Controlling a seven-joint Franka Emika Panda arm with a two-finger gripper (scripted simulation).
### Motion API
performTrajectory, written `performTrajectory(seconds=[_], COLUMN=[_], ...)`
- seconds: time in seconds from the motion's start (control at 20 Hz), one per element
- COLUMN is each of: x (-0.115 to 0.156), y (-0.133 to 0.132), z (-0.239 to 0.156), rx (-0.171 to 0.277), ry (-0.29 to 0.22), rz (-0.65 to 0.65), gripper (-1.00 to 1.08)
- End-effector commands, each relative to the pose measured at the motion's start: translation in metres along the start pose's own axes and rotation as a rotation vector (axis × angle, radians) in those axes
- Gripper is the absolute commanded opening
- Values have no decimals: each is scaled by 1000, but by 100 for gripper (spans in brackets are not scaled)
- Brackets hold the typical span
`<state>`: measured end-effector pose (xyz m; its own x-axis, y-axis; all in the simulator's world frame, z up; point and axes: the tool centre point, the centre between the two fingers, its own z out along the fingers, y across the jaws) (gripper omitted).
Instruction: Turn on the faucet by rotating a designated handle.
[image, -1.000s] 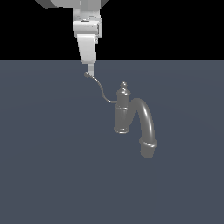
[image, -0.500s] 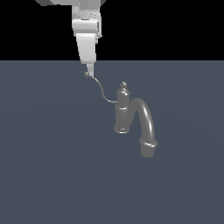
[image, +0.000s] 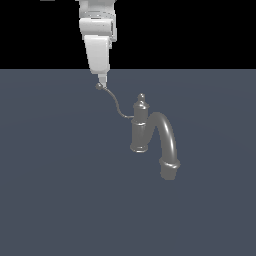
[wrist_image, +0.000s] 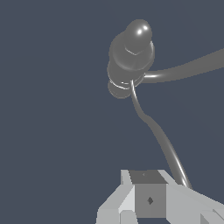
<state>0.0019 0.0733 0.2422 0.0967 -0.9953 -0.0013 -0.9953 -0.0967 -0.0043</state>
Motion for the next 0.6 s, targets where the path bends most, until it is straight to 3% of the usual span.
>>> performTrajectory(seconds=[0.0,0.55], x=[1,1], y=[10,43], z=[0,0], rx=[-4,-4], ry=[1,1], rz=[0,0], gripper=[-100,-100])
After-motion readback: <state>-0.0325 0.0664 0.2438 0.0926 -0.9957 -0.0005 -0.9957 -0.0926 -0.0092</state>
